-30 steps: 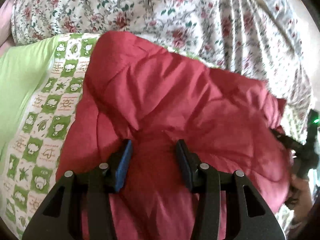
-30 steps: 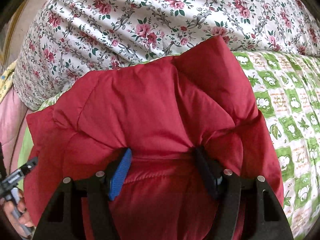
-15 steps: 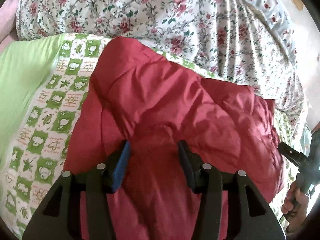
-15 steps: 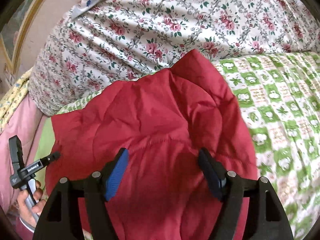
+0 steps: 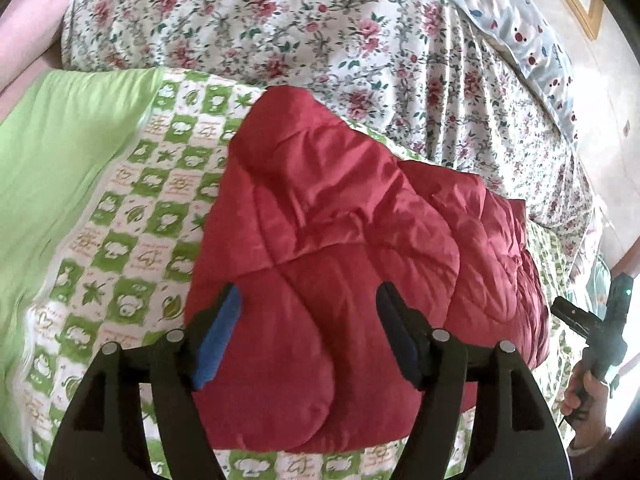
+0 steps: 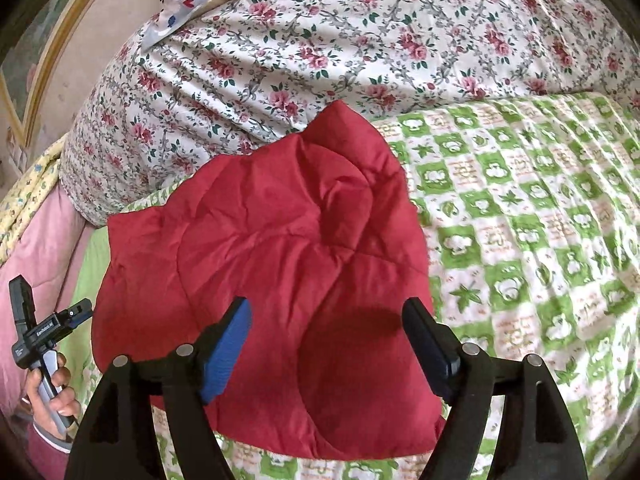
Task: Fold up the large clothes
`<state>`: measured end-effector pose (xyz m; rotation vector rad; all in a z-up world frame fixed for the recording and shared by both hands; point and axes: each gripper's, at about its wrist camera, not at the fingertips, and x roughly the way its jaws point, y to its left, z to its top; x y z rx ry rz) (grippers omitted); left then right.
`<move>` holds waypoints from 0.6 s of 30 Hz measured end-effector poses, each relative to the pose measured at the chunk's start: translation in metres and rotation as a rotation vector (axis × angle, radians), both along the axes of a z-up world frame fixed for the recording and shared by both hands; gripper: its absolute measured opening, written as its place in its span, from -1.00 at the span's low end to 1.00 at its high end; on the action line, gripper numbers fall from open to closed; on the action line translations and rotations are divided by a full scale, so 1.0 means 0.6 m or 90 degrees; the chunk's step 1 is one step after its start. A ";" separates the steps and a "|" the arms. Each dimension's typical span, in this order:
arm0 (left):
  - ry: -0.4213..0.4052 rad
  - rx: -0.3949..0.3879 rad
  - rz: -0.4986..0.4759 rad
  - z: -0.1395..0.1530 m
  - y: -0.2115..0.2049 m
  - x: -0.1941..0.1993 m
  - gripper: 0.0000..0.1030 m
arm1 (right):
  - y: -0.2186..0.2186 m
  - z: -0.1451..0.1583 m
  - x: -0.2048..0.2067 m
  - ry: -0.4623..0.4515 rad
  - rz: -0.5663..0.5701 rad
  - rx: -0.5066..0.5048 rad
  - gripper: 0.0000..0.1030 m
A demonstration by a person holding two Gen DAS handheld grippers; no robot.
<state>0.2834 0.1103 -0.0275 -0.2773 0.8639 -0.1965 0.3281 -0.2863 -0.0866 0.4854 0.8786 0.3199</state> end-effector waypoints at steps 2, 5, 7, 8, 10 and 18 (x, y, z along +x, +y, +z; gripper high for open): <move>0.005 -0.005 0.003 -0.003 0.009 -0.004 0.42 | -0.006 -0.002 -0.004 0.002 0.000 0.000 0.58; 0.011 -0.009 0.012 -0.009 0.023 -0.008 0.47 | -0.013 -0.006 -0.008 0.007 -0.001 0.001 0.59; 0.017 -0.014 0.018 -0.013 0.033 -0.009 0.47 | -0.018 -0.009 -0.011 0.010 -0.004 0.003 0.60; 0.020 -0.018 0.020 -0.015 0.038 -0.008 0.47 | -0.021 -0.010 -0.012 0.011 -0.006 0.004 0.60; 0.026 -0.026 0.025 -0.020 0.046 -0.008 0.47 | -0.027 -0.012 -0.014 0.015 -0.010 0.002 0.60; 0.051 -0.095 0.029 -0.040 0.074 0.001 0.47 | -0.047 -0.028 -0.009 0.025 -0.013 0.044 0.63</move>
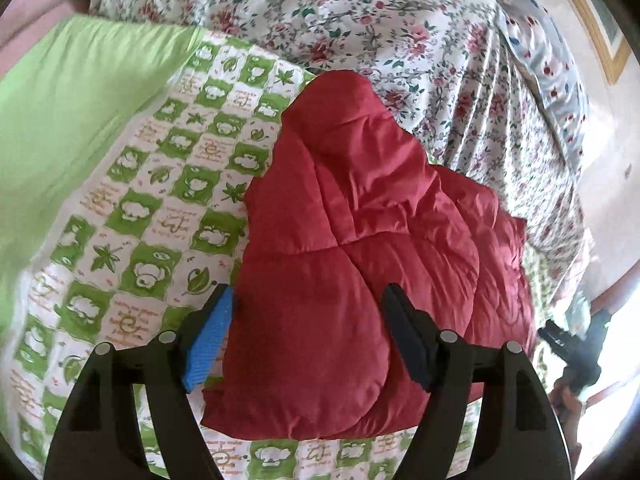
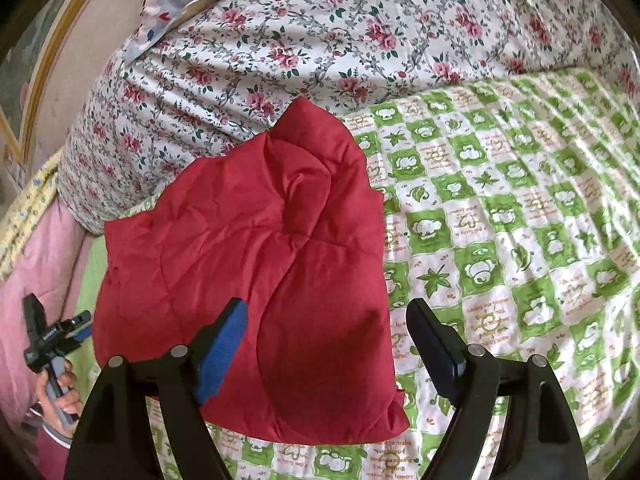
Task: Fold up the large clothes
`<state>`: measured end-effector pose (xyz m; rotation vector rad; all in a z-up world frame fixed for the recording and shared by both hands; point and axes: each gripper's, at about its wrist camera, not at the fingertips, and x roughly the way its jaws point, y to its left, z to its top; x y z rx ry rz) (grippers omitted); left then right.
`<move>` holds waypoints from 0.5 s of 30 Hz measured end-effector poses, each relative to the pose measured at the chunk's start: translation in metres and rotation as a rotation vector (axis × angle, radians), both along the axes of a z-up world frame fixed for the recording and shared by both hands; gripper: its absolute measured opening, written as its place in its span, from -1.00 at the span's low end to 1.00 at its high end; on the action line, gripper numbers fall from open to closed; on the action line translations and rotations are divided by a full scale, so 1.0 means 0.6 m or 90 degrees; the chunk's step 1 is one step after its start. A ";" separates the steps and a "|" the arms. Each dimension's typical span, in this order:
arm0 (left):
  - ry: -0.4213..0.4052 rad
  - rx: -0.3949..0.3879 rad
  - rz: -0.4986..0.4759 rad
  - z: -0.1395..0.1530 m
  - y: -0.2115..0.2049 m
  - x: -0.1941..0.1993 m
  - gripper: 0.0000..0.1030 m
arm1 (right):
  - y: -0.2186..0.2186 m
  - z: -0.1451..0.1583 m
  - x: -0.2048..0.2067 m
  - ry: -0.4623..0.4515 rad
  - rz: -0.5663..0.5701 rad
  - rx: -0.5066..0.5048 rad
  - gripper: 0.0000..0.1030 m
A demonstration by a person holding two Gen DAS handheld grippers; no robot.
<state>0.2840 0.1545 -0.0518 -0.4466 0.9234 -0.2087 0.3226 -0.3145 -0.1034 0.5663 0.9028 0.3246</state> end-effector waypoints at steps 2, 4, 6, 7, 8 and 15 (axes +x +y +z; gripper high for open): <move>0.007 -0.024 0.002 -0.009 0.008 0.006 0.47 | -0.007 -0.009 0.006 0.008 -0.004 0.027 0.67; 0.019 -0.046 -0.003 -0.020 0.014 0.014 0.47 | -0.016 -0.024 0.017 0.022 -0.008 0.062 0.68; 0.031 -0.064 -0.008 -0.031 0.018 0.021 0.47 | -0.024 -0.045 0.033 0.045 -0.015 0.090 0.68; 0.031 -0.070 -0.009 -0.034 0.019 0.023 0.47 | -0.026 -0.054 0.039 0.057 -0.021 0.095 0.68; 0.031 -0.078 -0.013 -0.038 0.021 0.026 0.51 | -0.028 -0.059 0.044 0.064 -0.022 0.097 0.69; 0.049 -0.164 -0.021 -0.077 0.031 0.059 0.66 | -0.027 -0.124 0.089 0.119 -0.006 0.217 0.78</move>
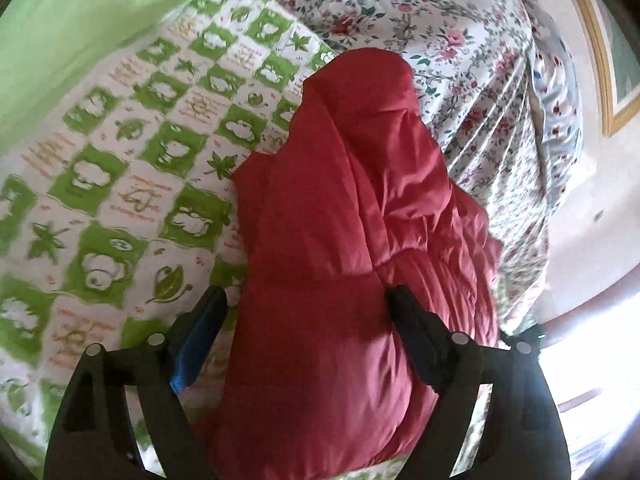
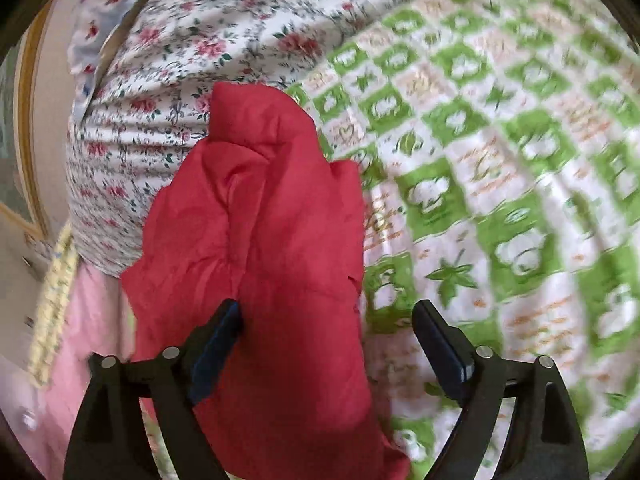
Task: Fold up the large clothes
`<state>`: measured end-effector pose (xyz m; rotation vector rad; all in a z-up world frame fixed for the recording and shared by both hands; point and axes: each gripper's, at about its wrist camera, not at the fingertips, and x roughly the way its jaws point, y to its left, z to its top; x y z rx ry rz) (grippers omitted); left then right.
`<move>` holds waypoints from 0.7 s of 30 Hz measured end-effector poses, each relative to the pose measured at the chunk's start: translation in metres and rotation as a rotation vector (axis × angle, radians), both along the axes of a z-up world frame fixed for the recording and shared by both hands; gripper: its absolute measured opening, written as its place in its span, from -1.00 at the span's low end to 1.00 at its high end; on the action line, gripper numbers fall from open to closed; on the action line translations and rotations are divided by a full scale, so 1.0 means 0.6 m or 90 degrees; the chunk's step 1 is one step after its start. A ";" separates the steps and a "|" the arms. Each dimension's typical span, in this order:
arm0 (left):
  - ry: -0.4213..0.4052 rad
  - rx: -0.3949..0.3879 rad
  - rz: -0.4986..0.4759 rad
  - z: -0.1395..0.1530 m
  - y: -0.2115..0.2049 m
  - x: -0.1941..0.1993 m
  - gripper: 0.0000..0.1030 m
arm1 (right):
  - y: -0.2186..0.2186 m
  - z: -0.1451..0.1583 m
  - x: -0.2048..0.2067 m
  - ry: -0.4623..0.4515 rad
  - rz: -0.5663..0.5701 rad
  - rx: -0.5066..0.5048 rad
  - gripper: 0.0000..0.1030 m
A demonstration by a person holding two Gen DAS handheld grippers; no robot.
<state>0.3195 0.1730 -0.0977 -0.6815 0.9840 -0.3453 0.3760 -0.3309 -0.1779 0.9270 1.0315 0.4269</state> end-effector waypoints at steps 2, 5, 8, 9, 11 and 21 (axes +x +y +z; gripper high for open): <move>0.007 -0.022 0.002 -0.009 0.001 0.010 0.71 | 0.006 -0.011 0.007 0.009 0.002 0.029 0.81; 0.016 -0.057 0.001 -0.022 -0.004 0.024 0.72 | 0.015 -0.015 0.014 0.009 0.008 0.045 0.83; 0.013 -0.072 -0.004 -0.027 -0.014 0.033 0.72 | 0.025 -0.012 0.018 0.005 0.021 0.052 0.77; 0.011 -0.071 -0.007 -0.026 -0.018 0.035 0.71 | 0.032 -0.013 0.020 0.005 0.032 0.057 0.75; 0.003 -0.067 -0.021 -0.022 -0.029 0.037 0.57 | 0.042 -0.013 0.023 0.003 0.049 0.076 0.44; -0.048 -0.056 -0.051 0.031 -0.035 -0.001 -0.11 | 0.037 0.024 -0.010 -0.017 0.054 0.080 -0.21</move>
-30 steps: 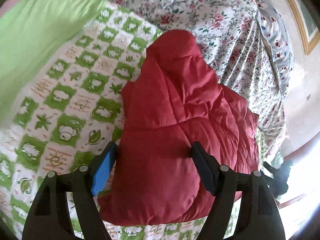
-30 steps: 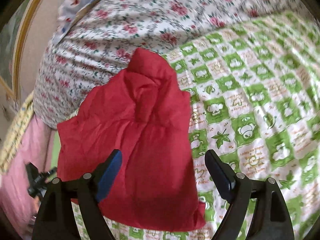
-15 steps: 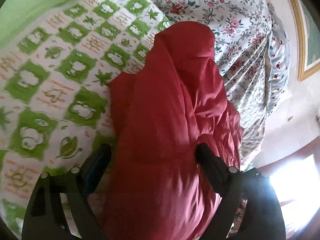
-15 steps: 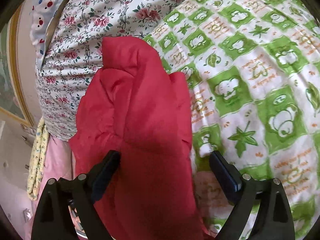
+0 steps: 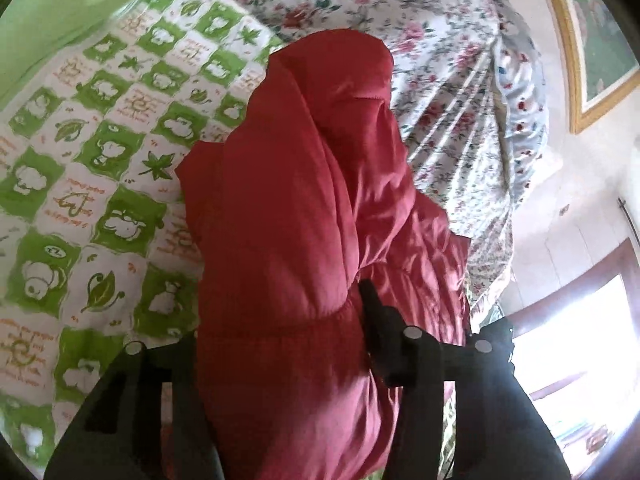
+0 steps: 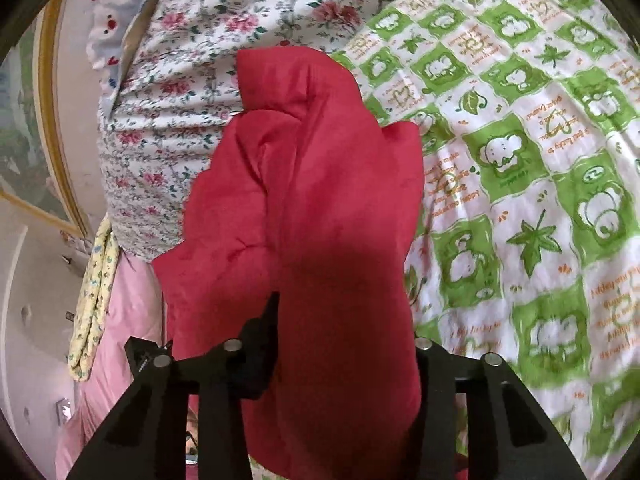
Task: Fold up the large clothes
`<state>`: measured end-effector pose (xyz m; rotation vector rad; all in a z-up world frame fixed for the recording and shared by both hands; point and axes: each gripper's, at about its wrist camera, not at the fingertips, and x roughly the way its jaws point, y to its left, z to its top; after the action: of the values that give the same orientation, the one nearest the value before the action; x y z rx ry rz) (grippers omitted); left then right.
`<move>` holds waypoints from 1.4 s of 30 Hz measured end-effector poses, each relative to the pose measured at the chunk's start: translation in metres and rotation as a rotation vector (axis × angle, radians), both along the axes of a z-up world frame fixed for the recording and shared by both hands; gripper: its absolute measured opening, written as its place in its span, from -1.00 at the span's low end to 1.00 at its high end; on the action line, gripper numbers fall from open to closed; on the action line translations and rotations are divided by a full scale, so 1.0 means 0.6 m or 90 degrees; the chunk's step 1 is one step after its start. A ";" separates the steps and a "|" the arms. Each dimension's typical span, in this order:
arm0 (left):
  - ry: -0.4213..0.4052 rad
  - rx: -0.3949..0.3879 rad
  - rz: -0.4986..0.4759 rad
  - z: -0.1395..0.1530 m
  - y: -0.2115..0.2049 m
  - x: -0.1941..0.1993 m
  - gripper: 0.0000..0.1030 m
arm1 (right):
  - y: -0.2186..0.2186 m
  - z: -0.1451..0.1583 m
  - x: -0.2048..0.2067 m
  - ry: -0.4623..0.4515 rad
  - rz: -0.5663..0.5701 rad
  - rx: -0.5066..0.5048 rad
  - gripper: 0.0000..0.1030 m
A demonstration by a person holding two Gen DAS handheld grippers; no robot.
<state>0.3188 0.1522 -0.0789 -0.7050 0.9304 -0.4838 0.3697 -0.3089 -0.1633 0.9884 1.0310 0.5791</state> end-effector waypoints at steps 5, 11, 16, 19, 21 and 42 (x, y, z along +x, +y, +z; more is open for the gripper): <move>-0.021 -0.002 -0.013 0.040 0.001 -0.047 -0.16 | -0.003 0.037 -0.047 -0.009 0.009 -0.005 -0.27; -0.033 -0.004 -0.025 0.072 0.008 -0.130 -0.16 | -0.009 0.079 -0.137 -0.026 0.010 0.007 -0.28; -0.031 -0.011 -0.028 0.079 0.021 -0.209 -0.16 | -0.012 0.095 -0.219 -0.023 0.016 0.013 -0.28; -0.032 -0.011 -0.027 0.080 0.029 -0.252 -0.16 | -0.012 0.099 -0.259 -0.024 0.019 0.017 -0.28; -0.035 -0.012 -0.027 0.081 0.035 -0.275 -0.16 | -0.012 0.099 -0.283 -0.024 0.019 0.021 -0.28; 0.010 0.071 0.044 -0.018 0.045 -0.290 0.04 | -0.012 0.013 -0.309 0.007 -0.028 0.004 0.18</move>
<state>0.1446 0.1792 -0.0899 -0.6377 0.9371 -0.3632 0.1844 -0.3162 -0.1557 1.0191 1.0143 0.5415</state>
